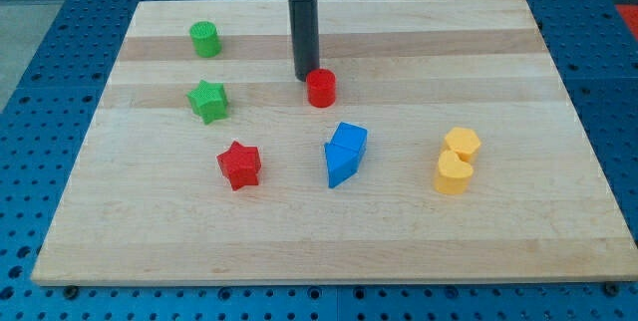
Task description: Push the red circle towards the red star
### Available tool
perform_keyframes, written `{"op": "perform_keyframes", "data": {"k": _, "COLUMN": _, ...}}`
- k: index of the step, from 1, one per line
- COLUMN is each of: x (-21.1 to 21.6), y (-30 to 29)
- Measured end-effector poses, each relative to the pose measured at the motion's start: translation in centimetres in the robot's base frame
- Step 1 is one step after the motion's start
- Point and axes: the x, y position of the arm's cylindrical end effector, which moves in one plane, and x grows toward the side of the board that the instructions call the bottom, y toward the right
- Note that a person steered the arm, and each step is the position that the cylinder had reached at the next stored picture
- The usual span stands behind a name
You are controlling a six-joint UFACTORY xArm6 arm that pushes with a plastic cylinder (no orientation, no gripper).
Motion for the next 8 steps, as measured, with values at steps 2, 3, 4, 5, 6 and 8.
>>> {"op": "perform_keyframes", "data": {"k": 2, "x": 0.4, "y": -0.2}}
{"op": "perform_keyframes", "data": {"k": 3, "x": -1.9, "y": -0.1}}
{"op": "perform_keyframes", "data": {"k": 4, "x": -1.7, "y": 3.4}}
{"op": "perform_keyframes", "data": {"k": 5, "x": -1.1, "y": 3.8}}
{"op": "perform_keyframes", "data": {"k": 6, "x": 1.2, "y": 3.8}}
{"op": "perform_keyframes", "data": {"k": 8, "x": 1.2, "y": 3.8}}
